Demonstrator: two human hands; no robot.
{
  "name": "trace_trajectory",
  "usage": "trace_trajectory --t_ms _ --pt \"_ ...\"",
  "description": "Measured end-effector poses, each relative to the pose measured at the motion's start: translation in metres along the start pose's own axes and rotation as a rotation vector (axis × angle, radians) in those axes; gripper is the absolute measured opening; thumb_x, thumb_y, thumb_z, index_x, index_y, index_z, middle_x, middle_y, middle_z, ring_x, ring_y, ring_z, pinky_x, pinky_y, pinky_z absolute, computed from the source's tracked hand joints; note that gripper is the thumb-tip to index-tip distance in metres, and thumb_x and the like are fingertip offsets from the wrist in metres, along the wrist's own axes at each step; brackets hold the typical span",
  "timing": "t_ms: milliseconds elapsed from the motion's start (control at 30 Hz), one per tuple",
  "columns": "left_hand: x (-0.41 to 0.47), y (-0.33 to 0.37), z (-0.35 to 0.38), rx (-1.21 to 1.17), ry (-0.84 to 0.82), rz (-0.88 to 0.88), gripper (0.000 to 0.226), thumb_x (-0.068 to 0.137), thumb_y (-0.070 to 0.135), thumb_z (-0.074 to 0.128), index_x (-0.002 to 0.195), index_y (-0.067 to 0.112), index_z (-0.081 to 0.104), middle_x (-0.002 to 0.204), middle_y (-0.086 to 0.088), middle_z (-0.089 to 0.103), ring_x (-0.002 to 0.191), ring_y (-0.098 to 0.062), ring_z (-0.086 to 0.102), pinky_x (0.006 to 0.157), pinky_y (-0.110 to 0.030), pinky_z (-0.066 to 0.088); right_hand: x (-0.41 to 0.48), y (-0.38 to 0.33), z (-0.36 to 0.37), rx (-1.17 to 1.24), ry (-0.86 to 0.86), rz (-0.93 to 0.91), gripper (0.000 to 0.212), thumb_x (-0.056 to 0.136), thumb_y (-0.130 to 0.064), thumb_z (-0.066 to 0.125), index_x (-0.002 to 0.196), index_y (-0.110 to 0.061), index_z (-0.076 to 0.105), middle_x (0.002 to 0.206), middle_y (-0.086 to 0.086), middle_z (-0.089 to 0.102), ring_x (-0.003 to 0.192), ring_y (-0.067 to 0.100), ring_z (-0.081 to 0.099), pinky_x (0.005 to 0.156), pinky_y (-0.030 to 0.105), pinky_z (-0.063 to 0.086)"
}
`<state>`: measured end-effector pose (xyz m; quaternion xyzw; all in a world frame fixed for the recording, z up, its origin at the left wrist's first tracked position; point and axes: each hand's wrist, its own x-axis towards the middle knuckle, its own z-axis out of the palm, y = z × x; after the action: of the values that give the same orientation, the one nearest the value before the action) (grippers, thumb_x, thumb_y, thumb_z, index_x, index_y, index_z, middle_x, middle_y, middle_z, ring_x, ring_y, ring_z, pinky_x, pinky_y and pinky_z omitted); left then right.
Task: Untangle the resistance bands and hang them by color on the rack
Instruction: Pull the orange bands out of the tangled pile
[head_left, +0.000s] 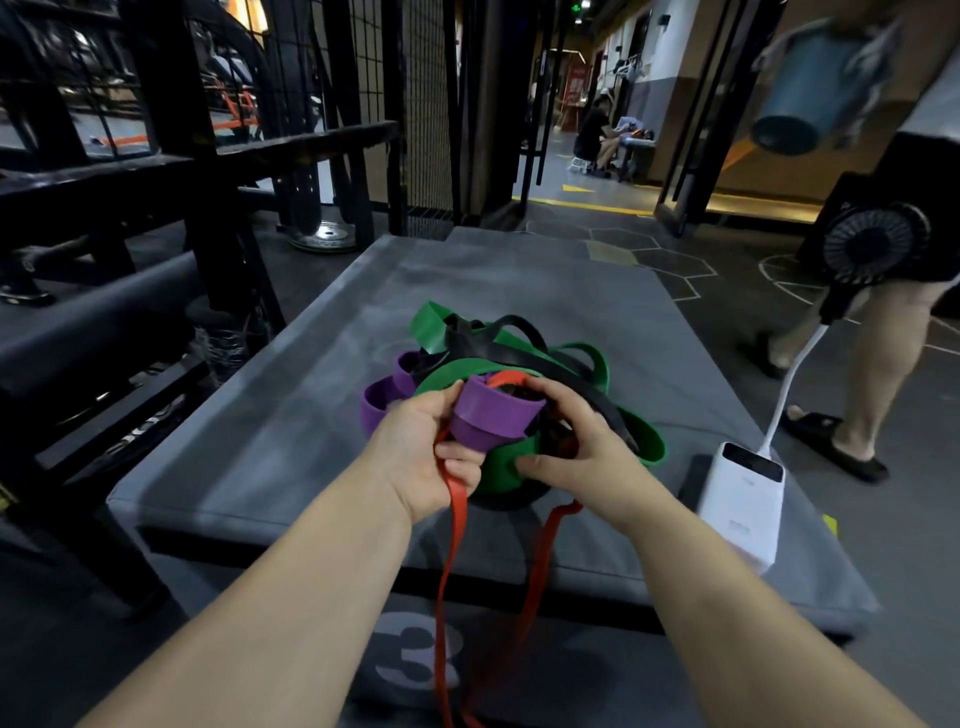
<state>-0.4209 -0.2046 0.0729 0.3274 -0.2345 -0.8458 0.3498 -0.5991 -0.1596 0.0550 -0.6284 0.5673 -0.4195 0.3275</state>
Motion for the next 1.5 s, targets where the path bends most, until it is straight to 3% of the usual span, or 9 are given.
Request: trace_trajectory --t_ms 100,167,333,500,767,1000,1100,1233,1500 --pt "0.0 -0.003 0.001 0.057 0.031 0.04 0.032 0.095 0.035 0.049 0.071 0.017 0.059 0.049 0.007 0.039 0.033 -0.002 0.025 0.035 -0.014 0.019 0.0 0.001 0.007 -0.157 0.08 0.014 0.059 0.067 -0.036 0.086 0.11 -0.058 0.053 0.118 -0.011 0.057 0.116 0.008 0.05 0.101 0.027 0.041" --pt "-0.001 -0.005 0.001 0.104 0.053 0.094 0.029 0.095 0.035 0.053 0.074 0.015 0.059 0.05 0.005 0.043 0.035 -0.003 0.027 0.035 -0.014 0.022 0.001 0.003 0.012 -0.214 0.099 0.041 0.038 0.068 -0.039 0.085 0.096 -0.046 0.061 0.102 -0.006 0.066 0.101 0.013 0.06 0.092 0.035 0.049" --pt "-0.001 -0.011 0.006 0.259 0.096 0.213 0.033 0.092 0.045 0.055 0.077 0.016 0.057 0.054 0.003 0.045 0.044 -0.006 0.035 0.039 -0.017 0.027 -0.003 -0.004 0.012 0.011 0.058 0.137 0.025 0.076 -0.025 0.082 0.094 -0.035 0.067 0.092 -0.007 0.074 0.087 0.009 0.07 0.085 0.03 0.056" --pt "0.001 -0.012 0.007 0.358 0.148 0.241 0.046 0.086 0.059 0.053 0.067 0.017 0.053 0.055 0.001 0.046 0.046 -0.009 0.039 0.041 -0.019 0.031 -0.004 -0.007 0.006 0.248 0.058 0.173 0.017 0.079 -0.011 0.078 0.094 -0.015 0.071 0.091 0.008 0.076 0.086 0.024 0.072 0.081 0.035 0.058" --pt "0.01 -0.029 0.001 0.748 0.05 0.334 0.016 0.091 0.031 0.062 0.096 0.017 0.058 0.073 0.005 0.049 0.056 -0.005 0.043 0.049 -0.018 0.033 -0.002 -0.013 0.001 0.592 0.19 0.186 0.004 0.087 -0.007 0.067 0.089 -0.004 0.068 0.066 0.003 0.071 0.052 0.01 0.064 0.045 0.017 0.046" --pt "0.015 -0.033 -0.002 0.876 0.108 0.416 0.025 0.085 0.028 0.071 0.107 0.028 0.059 0.085 0.008 0.062 0.077 -0.007 0.059 0.063 -0.02 0.041 0.005 -0.012 0.004 0.508 0.264 0.174 0.016 0.083 -0.025 0.074 0.095 -0.014 0.073 0.092 0.01 0.076 0.089 0.032 0.071 0.083 0.045 0.057" --pt "0.015 -0.033 -0.002 0.904 0.111 0.383 0.021 0.085 0.03 0.071 0.103 0.031 0.061 0.093 0.007 0.068 0.085 -0.009 0.063 0.068 -0.022 0.043 0.005 -0.013 0.003 0.497 0.25 0.155 0.018 0.085 -0.029 0.072 0.096 -0.015 0.072 0.088 0.008 0.076 0.08 0.023 0.072 0.071 0.036 0.055" --pt "0.015 -0.032 -0.004 0.986 0.134 0.365 0.015 0.084 0.031 0.072 0.093 0.03 0.06 0.085 0.006 0.064 0.075 -0.008 0.057 0.06 -0.022 0.038 0.003 -0.012 0.002 0.515 0.247 0.187 0.016 0.089 -0.027 0.068 0.093 -0.012 0.066 0.057 -0.008 0.064 0.04 -0.001 0.052 0.04 0.012 0.038" --pt "0.018 -0.035 -0.003 0.951 0.141 0.333 0.018 0.083 0.026 0.07 0.073 0.022 0.056 0.039 0.017 0.042 0.037 0.002 0.04 0.043 -0.018 0.03 0.005 -0.005 0.006 0.407 0.279 0.237 0.03 0.081 -0.044 0.072 0.098 -0.021 0.062 0.084 0.004 0.072 0.058 0.011 0.06 0.053 0.023 0.044"
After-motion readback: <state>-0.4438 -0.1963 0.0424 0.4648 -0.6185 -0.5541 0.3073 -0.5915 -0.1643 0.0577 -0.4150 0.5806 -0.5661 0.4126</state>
